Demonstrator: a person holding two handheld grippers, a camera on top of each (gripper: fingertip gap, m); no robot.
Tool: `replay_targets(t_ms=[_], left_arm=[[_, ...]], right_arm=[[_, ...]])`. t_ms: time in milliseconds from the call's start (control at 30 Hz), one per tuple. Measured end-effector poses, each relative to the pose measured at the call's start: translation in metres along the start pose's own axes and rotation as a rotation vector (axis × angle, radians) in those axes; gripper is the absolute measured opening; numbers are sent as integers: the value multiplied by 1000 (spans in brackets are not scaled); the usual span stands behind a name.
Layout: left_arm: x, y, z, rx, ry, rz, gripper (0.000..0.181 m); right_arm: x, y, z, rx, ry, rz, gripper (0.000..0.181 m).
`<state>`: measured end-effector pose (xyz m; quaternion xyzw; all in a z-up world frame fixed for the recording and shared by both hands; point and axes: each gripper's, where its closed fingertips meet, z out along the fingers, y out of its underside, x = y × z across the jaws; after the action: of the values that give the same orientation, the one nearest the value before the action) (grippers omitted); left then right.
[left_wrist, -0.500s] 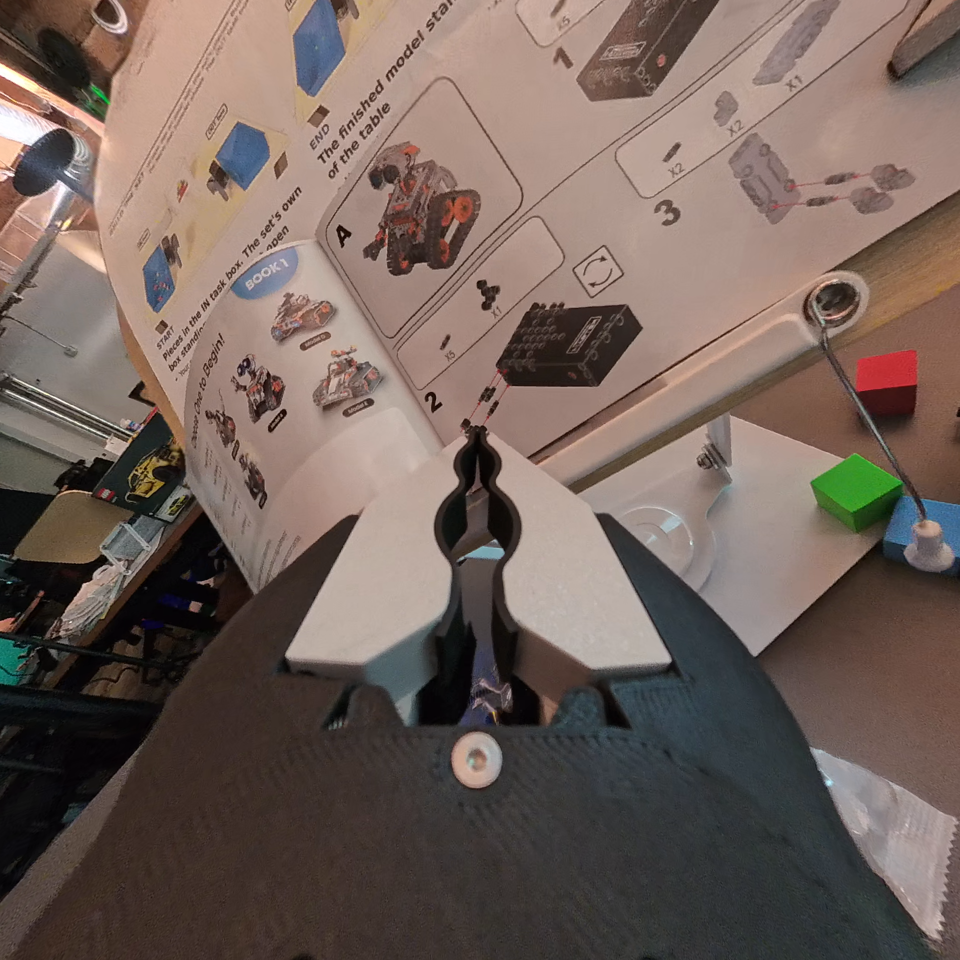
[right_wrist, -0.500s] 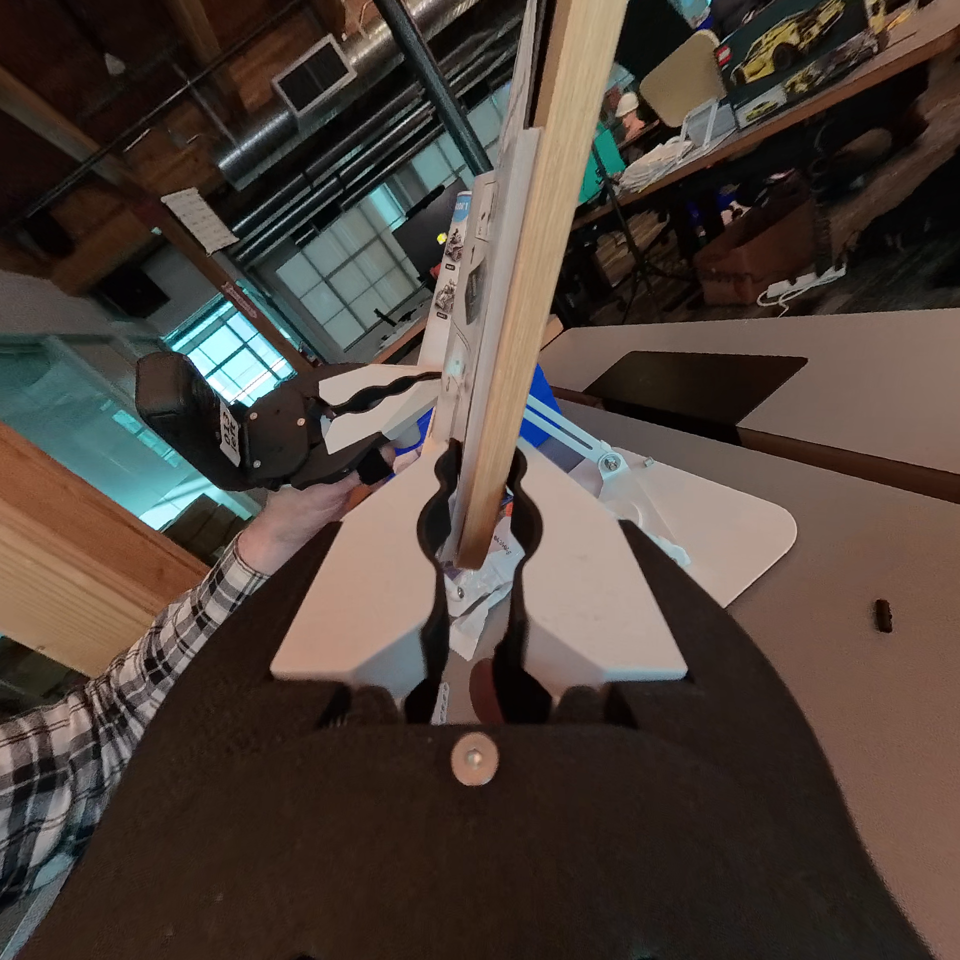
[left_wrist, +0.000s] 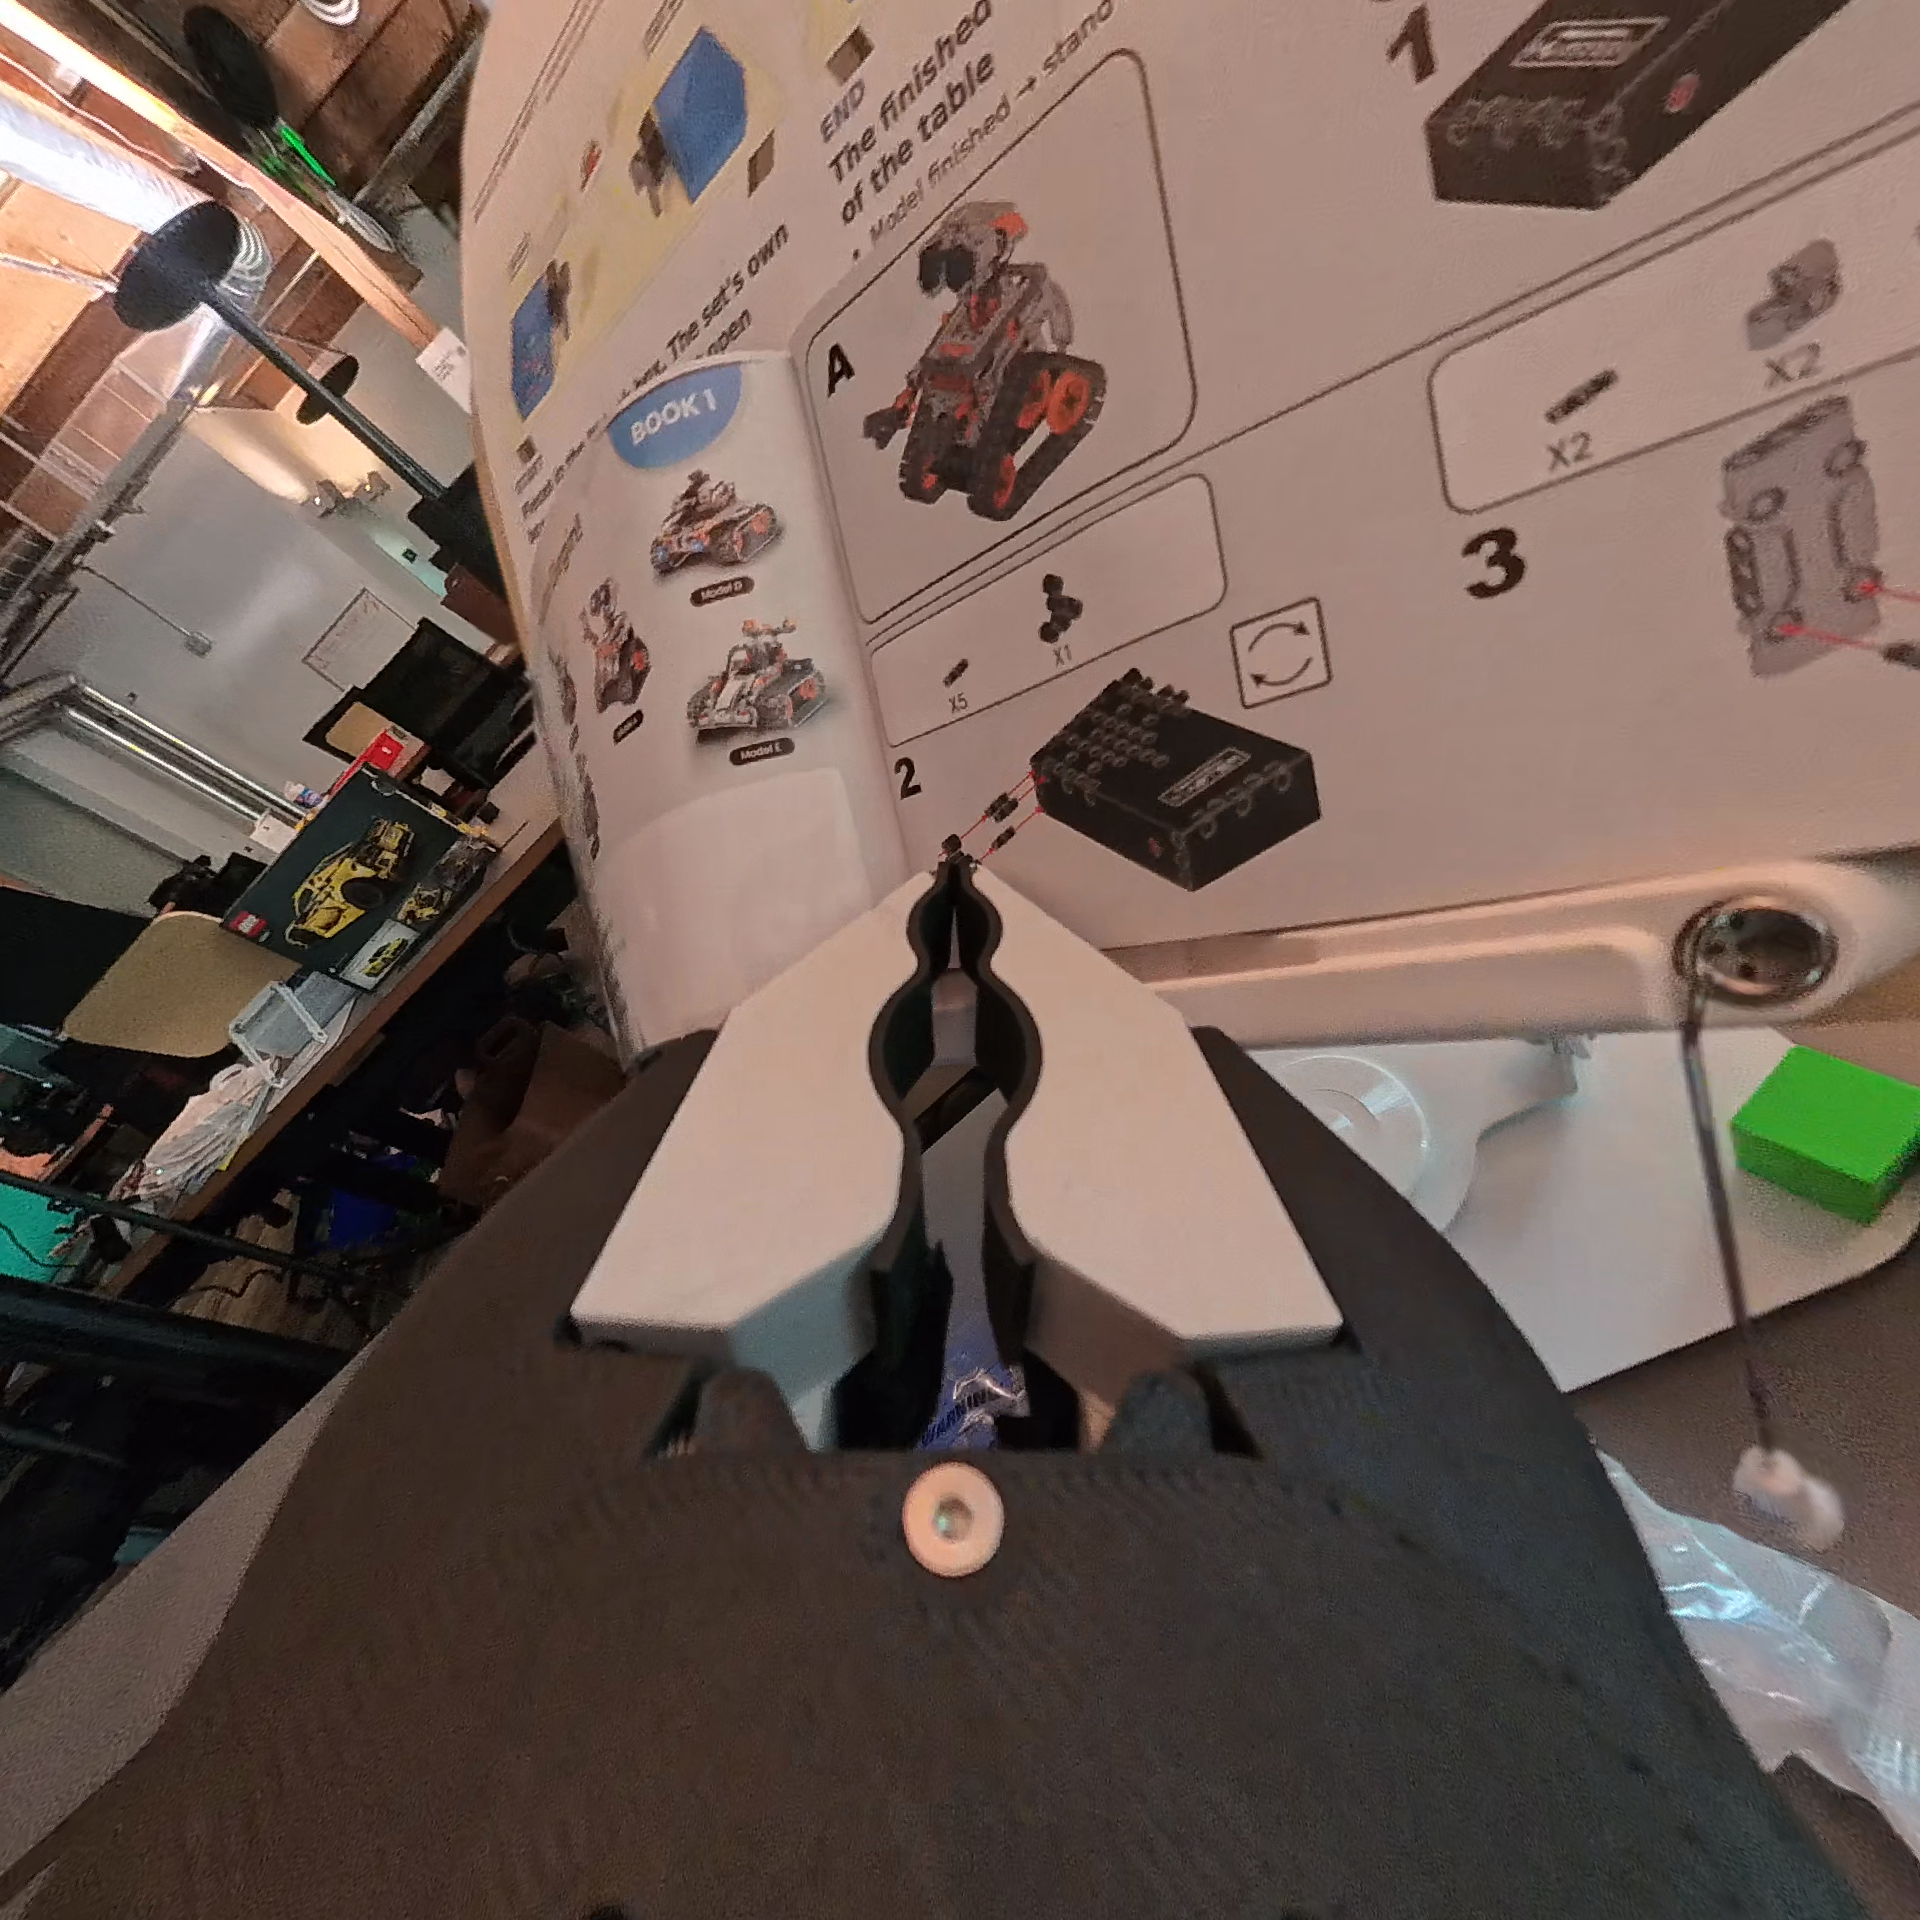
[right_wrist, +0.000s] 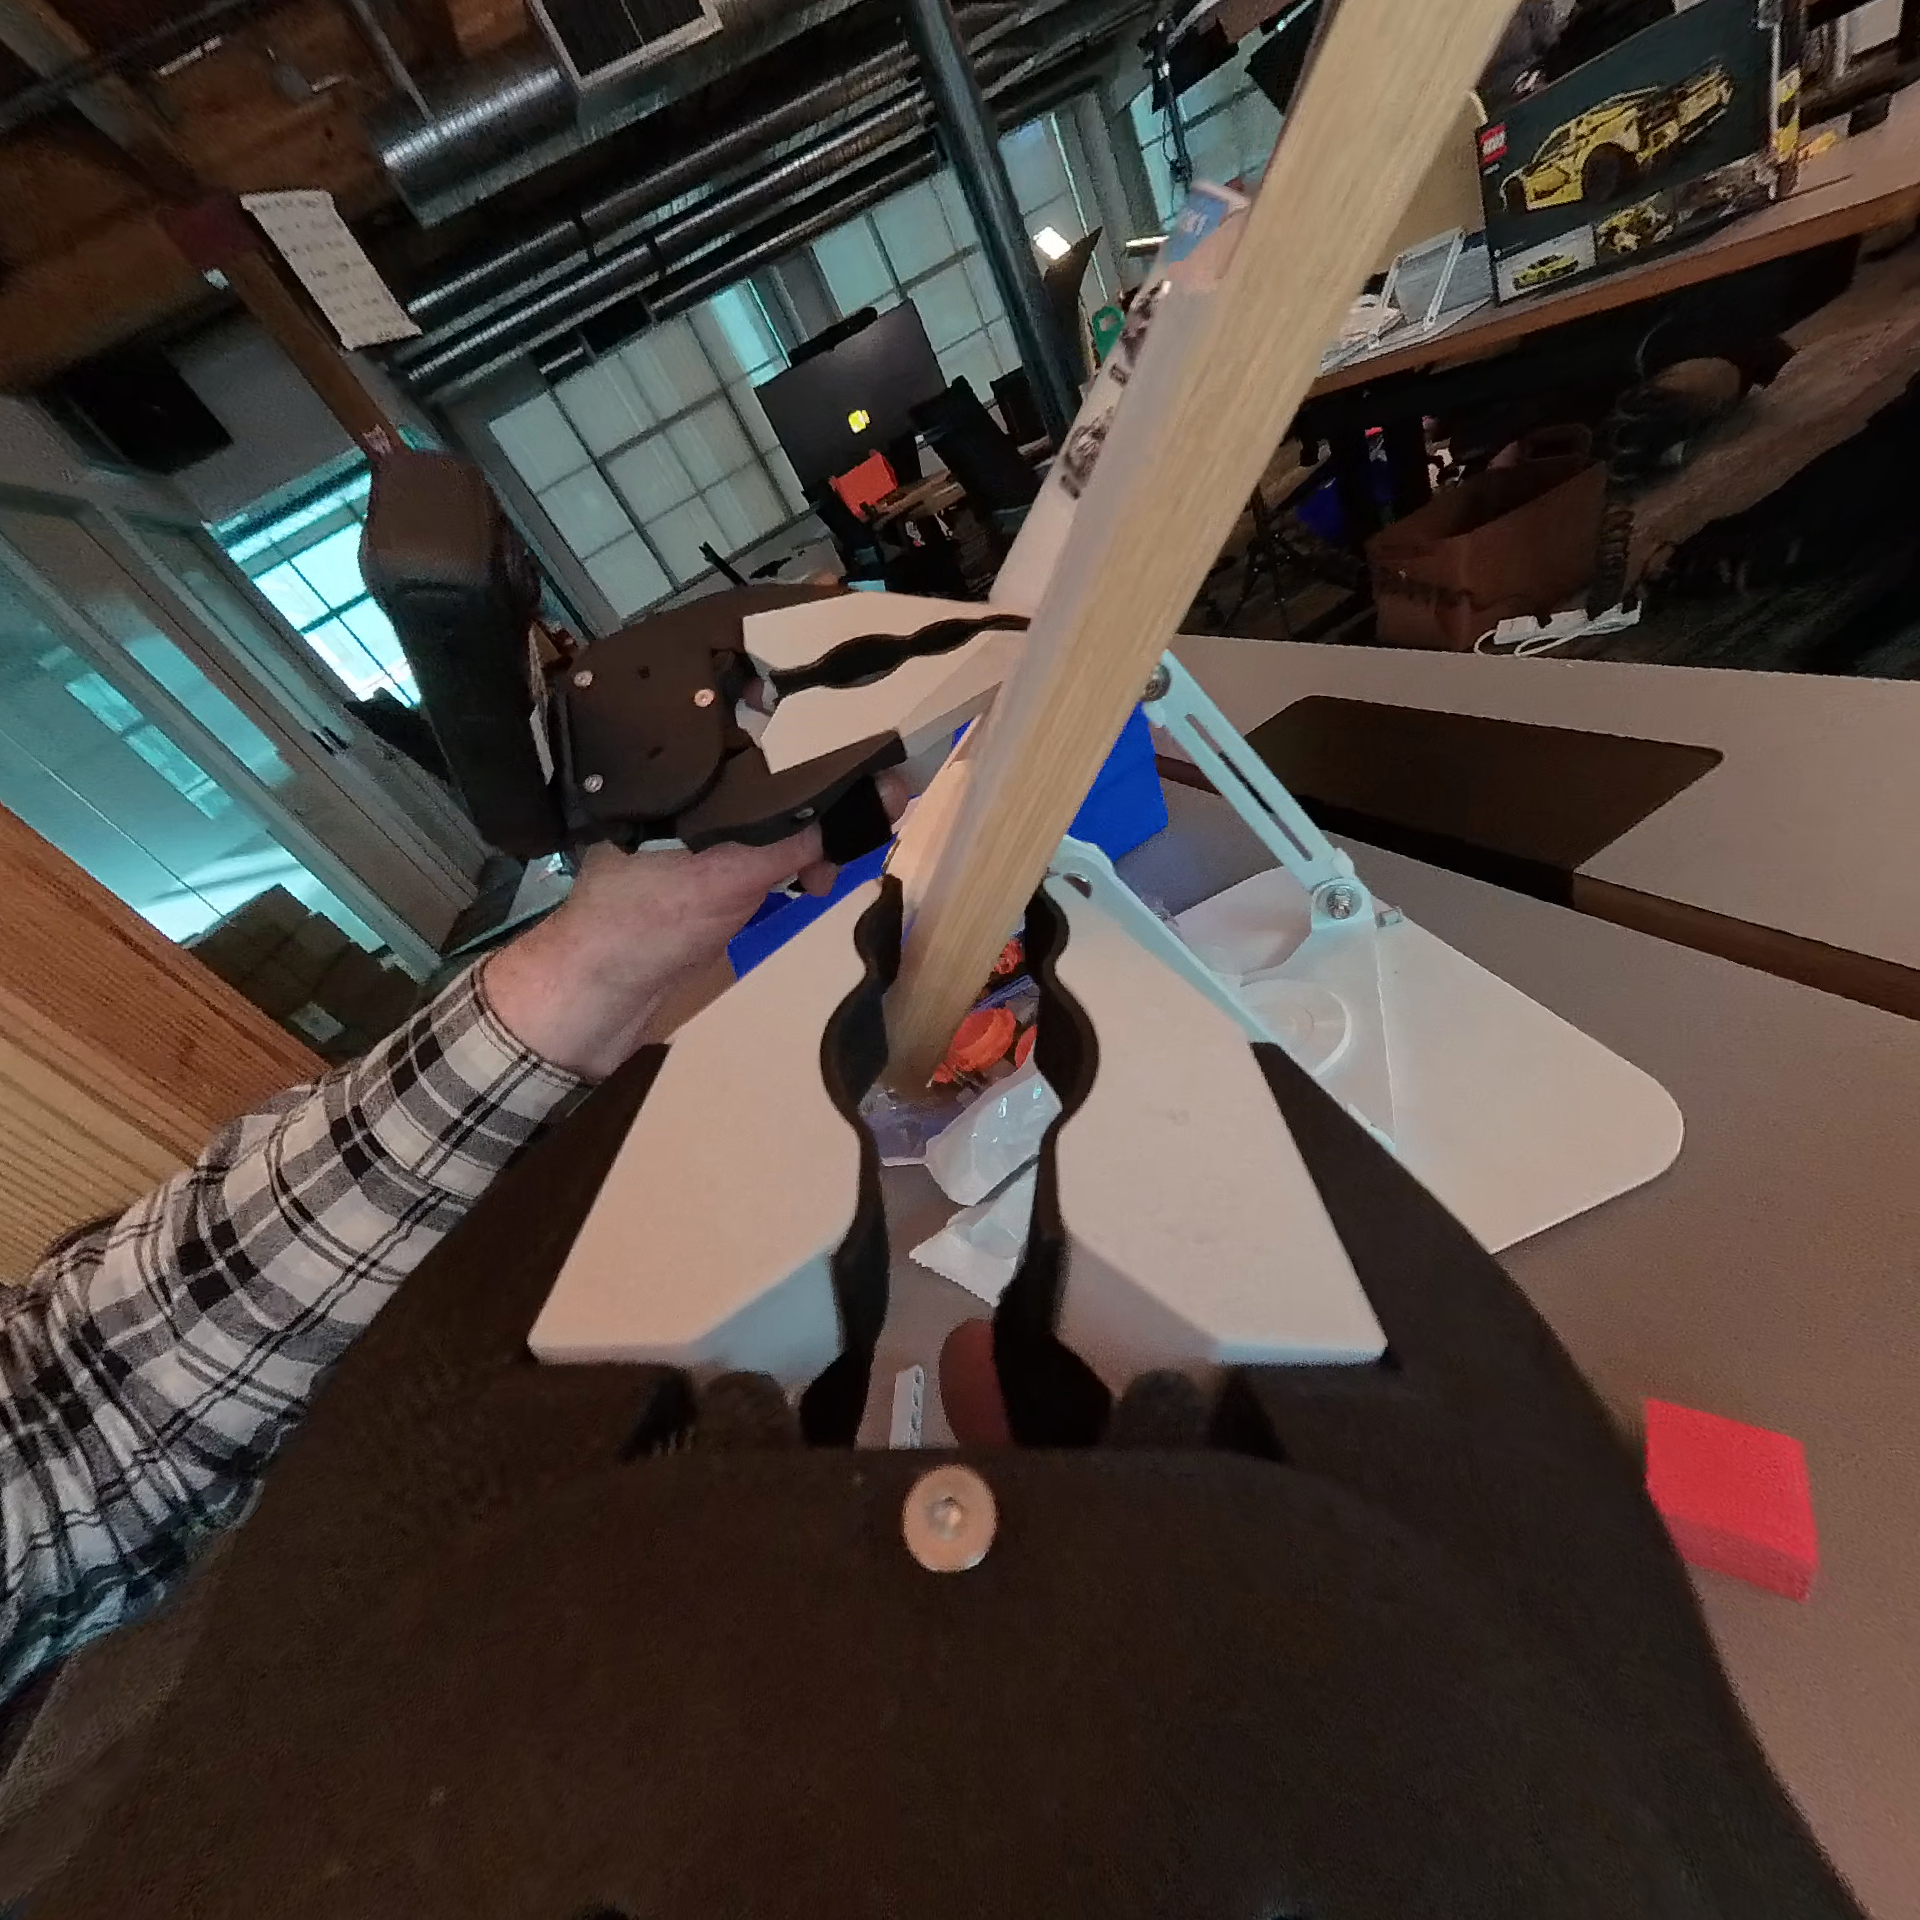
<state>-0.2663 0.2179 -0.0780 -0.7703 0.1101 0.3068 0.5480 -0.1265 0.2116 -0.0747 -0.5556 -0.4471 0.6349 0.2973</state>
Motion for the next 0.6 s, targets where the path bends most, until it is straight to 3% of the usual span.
replay_targets(t_ms=[233,367,600], left_arm=[[-6,3,2,5,18,-64,0],[-7,1,-1,-21,12,-43,0],[-1,-33,-31,22,24,-31,23]], right_arm=[[-29,25,14,-69,-71,-29,34],[-40,52,0,-175,-135,19,39],[-2,70,-43,-264,-62,-3,36]])
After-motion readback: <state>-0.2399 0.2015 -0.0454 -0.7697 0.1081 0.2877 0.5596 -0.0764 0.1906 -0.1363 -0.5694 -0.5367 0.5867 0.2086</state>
